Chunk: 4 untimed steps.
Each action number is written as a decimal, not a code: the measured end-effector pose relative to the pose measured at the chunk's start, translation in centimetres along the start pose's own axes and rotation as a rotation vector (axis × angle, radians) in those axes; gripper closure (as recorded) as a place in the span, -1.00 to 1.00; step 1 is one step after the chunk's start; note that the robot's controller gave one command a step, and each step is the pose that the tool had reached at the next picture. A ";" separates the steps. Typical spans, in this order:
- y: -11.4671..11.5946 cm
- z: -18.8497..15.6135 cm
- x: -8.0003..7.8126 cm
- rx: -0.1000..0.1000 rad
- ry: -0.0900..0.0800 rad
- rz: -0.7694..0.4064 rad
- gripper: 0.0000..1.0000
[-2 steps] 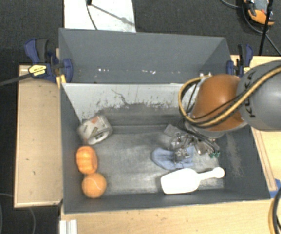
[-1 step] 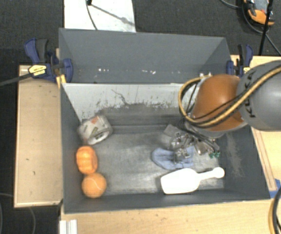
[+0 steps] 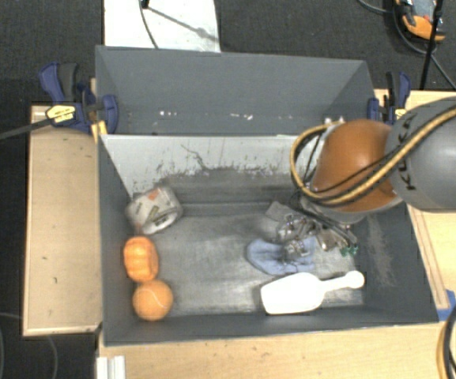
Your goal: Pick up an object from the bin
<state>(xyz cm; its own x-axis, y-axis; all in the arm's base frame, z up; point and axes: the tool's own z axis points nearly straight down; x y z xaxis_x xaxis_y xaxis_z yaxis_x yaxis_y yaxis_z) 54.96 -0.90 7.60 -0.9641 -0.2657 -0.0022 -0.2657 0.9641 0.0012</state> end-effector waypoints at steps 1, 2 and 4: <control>0.1 -1.8 0.2 -0.002 0.009 0.001 1.00; 0.0 -3.9 0.1 0.000 0.002 0.002 1.00; 0.0 -6.4 0.0 0.001 -0.001 0.005 1.00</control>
Offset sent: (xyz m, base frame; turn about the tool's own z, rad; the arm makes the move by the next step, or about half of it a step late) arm 0.0002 0.0002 0.0436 0.0000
